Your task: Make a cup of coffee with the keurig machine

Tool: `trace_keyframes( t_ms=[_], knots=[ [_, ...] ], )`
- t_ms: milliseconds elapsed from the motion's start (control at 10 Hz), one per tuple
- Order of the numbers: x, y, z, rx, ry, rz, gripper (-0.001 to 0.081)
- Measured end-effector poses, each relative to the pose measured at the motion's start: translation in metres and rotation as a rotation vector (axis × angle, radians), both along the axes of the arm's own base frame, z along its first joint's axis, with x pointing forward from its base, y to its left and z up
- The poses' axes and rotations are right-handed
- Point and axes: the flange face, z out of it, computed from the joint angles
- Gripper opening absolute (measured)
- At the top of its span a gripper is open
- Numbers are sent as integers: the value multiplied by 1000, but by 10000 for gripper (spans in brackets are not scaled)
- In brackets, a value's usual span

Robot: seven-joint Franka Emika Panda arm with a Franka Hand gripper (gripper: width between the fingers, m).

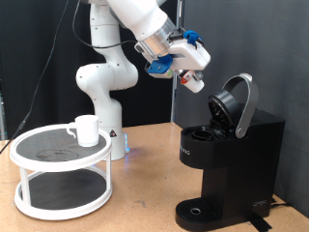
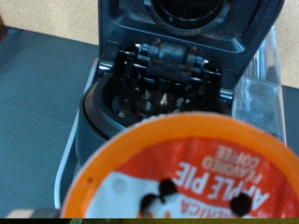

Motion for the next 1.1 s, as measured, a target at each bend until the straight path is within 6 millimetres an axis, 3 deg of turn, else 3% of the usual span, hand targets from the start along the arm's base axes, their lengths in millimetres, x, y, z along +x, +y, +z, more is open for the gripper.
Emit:
trace_keyframes(
  t_ms=[200,800,1100],
  knots=[
    [-1,4,-9,-12,3,-3,385],
    [0,36,-65,-124,-1,-8,385],
    [1,41,-89,-149,12,-19,385]
  ],
)
